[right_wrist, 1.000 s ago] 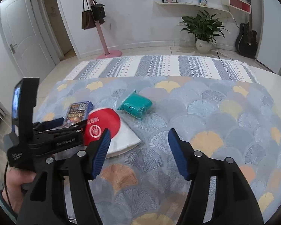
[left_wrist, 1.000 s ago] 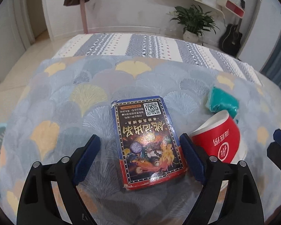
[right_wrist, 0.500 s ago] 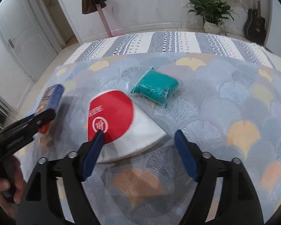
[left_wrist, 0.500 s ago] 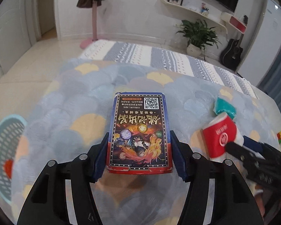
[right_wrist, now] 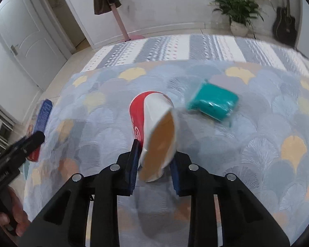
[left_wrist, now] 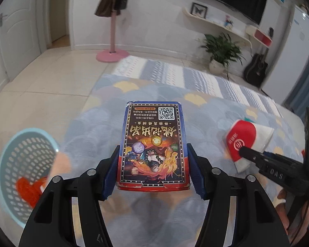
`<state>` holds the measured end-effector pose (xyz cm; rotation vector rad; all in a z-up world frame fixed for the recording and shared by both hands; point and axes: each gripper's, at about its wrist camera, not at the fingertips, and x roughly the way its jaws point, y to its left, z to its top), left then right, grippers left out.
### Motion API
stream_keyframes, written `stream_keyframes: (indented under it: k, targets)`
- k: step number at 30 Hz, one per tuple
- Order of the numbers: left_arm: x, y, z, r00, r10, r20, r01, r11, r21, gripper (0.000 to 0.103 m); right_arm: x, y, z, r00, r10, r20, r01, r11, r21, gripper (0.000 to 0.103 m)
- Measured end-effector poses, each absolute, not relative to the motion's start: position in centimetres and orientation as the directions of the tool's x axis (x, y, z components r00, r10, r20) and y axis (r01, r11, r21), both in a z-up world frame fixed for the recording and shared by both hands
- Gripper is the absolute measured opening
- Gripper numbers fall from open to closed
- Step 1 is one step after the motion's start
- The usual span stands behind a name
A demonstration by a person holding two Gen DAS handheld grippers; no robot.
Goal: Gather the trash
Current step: 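Carry the card box and red cup over the wastebasket and open both grippers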
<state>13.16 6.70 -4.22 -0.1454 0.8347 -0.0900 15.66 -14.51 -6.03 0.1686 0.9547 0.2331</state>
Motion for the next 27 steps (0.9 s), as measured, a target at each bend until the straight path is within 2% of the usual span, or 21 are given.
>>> stream_keyframes:
  k: [6, 14, 20, 27]
  targets:
    - [11.5, 11.9, -1.1, 0.74, -0.101, -0.665, -0.067, 0.973, -0.222, 0.058, 13.5, -8.9, 0.1, 0.619, 0.305, -0.724, -0.246, 0.95, 0.19, 0.023]
    - [7.4, 22.8, 2.7, 0.806, 0.031, -0.591, -0.251, 0.923, -0.293, 0.058, 10.8, 2.3, 6.2, 0.64, 0.435, -0.633, -0.447, 0.881, 0.154, 0.023]
    - [5.5, 29.2, 2.3, 0.783, 0.134, -0.607, -0.379, 0.877, -0.296, 0.058, 10.4, 10.0, 5.3, 0.579, 0.499, -0.645, -0.535, 0.829, 0.162, 0.023]
    - [5.2, 34.3, -1.0, 0.694, 0.17, -0.7, -0.472, 0.841, -0.264, 0.058, 10.2, 17.1, 1.0, 0.471, 0.509, -0.72, -0.579, 0.794, 0.182, 0.023]
